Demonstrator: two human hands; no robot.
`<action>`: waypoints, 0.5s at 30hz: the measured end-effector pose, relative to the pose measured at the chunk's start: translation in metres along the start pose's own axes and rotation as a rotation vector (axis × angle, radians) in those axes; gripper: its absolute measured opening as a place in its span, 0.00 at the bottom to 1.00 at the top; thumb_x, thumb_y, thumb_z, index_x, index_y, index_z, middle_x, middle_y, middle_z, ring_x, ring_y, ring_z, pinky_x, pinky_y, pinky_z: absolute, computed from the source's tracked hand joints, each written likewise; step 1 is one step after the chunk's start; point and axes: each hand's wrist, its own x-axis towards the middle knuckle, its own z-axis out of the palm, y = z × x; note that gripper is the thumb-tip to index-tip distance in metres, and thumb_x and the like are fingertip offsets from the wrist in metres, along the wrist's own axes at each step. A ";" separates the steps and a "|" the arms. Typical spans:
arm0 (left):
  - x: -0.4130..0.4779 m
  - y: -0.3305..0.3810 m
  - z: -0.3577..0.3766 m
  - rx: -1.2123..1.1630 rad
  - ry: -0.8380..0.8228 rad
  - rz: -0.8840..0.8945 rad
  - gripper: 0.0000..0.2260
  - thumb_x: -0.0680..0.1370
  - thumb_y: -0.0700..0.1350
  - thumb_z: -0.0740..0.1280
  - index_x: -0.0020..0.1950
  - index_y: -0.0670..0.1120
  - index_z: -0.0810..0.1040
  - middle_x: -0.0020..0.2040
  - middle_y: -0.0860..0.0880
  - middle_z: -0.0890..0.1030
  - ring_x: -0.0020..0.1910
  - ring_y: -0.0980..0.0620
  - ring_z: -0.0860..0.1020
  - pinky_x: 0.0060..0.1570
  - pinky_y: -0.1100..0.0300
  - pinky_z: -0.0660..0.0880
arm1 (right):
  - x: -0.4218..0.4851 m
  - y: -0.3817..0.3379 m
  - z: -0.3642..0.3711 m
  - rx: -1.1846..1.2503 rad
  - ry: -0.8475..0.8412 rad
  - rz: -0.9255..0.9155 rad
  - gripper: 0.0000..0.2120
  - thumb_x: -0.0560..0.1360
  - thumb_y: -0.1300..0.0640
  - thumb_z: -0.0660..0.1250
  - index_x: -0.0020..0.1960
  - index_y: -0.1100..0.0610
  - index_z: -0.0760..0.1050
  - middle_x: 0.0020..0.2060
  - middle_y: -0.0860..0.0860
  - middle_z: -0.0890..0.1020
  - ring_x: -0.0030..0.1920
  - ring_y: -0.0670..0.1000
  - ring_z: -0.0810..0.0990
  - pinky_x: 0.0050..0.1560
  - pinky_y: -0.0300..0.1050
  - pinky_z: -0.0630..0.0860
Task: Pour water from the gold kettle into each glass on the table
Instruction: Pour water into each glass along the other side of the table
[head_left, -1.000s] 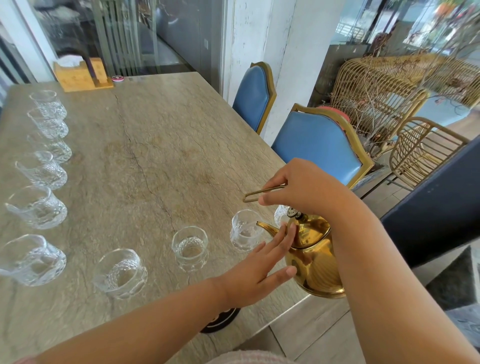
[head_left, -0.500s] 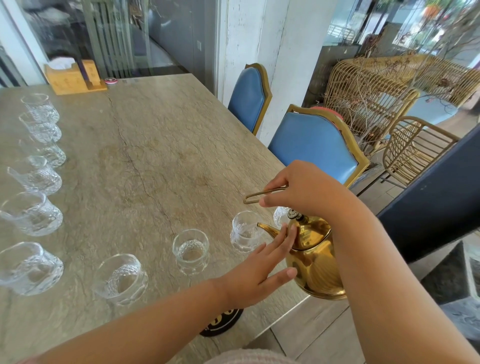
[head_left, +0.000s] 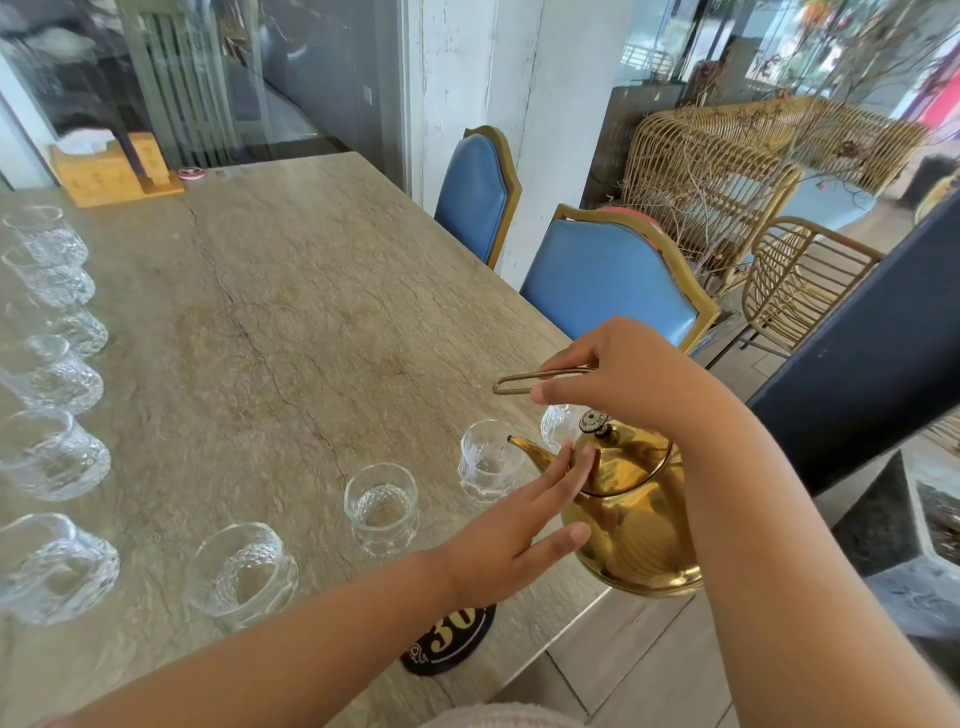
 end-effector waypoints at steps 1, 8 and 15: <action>0.000 -0.001 0.000 0.013 0.004 -0.003 0.26 0.83 0.49 0.53 0.75 0.59 0.41 0.75 0.65 0.41 0.74 0.69 0.42 0.64 0.81 0.47 | -0.002 0.002 0.000 0.016 0.010 0.003 0.09 0.69 0.50 0.73 0.48 0.51 0.85 0.27 0.40 0.76 0.29 0.42 0.71 0.30 0.31 0.66; 0.002 -0.004 0.006 0.138 0.045 -0.018 0.25 0.82 0.54 0.53 0.75 0.64 0.44 0.79 0.57 0.45 0.75 0.60 0.52 0.70 0.64 0.55 | -0.020 0.027 -0.001 0.201 0.113 0.038 0.08 0.68 0.47 0.73 0.46 0.47 0.84 0.31 0.45 0.83 0.31 0.44 0.72 0.35 0.39 0.71; 0.013 -0.006 0.019 0.195 0.136 0.011 0.25 0.78 0.62 0.50 0.74 0.68 0.46 0.77 0.58 0.49 0.76 0.60 0.47 0.72 0.58 0.53 | -0.035 0.049 -0.014 0.431 0.141 0.090 0.08 0.70 0.53 0.72 0.49 0.52 0.84 0.16 0.42 0.71 0.18 0.42 0.66 0.24 0.30 0.63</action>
